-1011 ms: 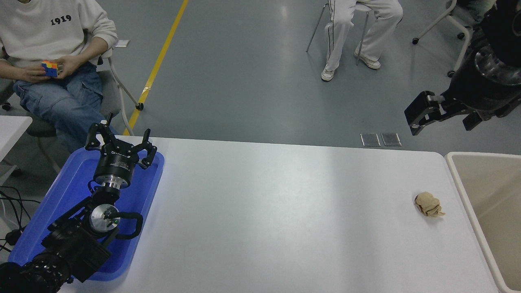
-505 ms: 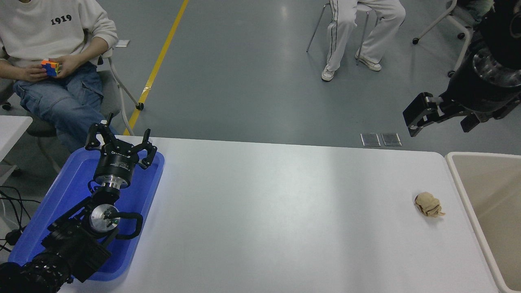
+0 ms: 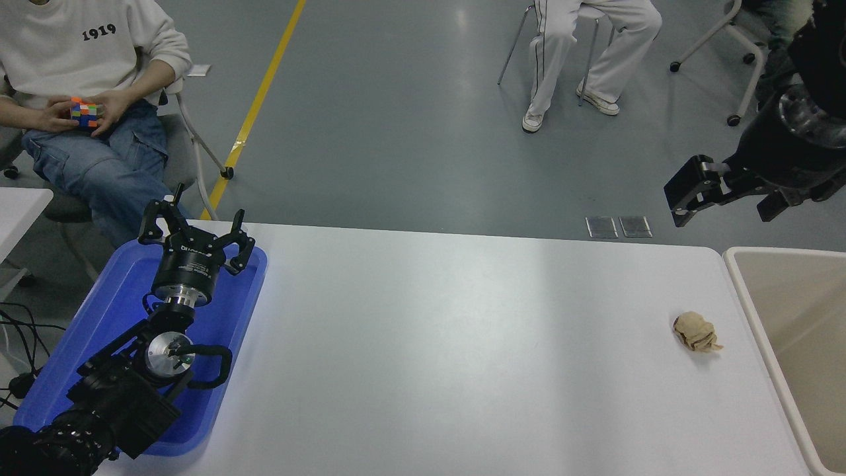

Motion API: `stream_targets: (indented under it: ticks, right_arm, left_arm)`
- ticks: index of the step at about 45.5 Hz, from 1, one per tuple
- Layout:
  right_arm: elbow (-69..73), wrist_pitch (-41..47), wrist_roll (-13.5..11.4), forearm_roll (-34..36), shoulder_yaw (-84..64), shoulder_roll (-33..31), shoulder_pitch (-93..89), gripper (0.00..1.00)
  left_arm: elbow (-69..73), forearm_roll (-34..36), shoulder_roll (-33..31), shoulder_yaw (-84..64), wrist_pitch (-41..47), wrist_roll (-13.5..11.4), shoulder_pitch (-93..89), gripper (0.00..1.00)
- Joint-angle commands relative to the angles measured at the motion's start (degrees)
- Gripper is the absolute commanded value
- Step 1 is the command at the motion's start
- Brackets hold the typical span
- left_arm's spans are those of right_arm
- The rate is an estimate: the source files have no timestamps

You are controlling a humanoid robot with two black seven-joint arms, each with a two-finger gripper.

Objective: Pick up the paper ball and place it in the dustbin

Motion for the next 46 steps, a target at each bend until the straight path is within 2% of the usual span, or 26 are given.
stream_targets:
  ticks: [1, 11, 26, 31, 46]
  right_arm:
    - [-0.23, 0.00, -0.02, -0.22, -2.45, -2.84, -0.73, 1.00]
    - [-0.23, 0.00, -0.02, -0.22, -3.77, -5.65, -5.56, 1.00]
    - [-0.40, -19.66, -0.02, -1.37, -2.72, -9.52, -16.36, 1.00]
    - [-2.77, -27.32, -0.02, -1.37, -2.72, -8.73, -23.05, 1.00]
    - [-9.01, -29.09, -0.02, -0.84, 1.58, -8.47, -34.13, 1.00]
  left_arm:
    - [0.01, -0.02, 0.09, -0.08, 0.01, 0.00, 0.07, 1.00]
    - [0.01, -0.02, 0.09, 0.01, 0.01, 0.00, 0.08, 1.00]
    - [0.01, -0.02, 0.09, -0.08, 0.01, 0.00, 0.08, 1.00]
    - [0.01, -0.02, 0.09, 0.01, 0.01, 0.00, 0.08, 1.00]
    - [0.01, -0.02, 0.09, -0.08, 0.01, 0.00, 0.08, 1.00]
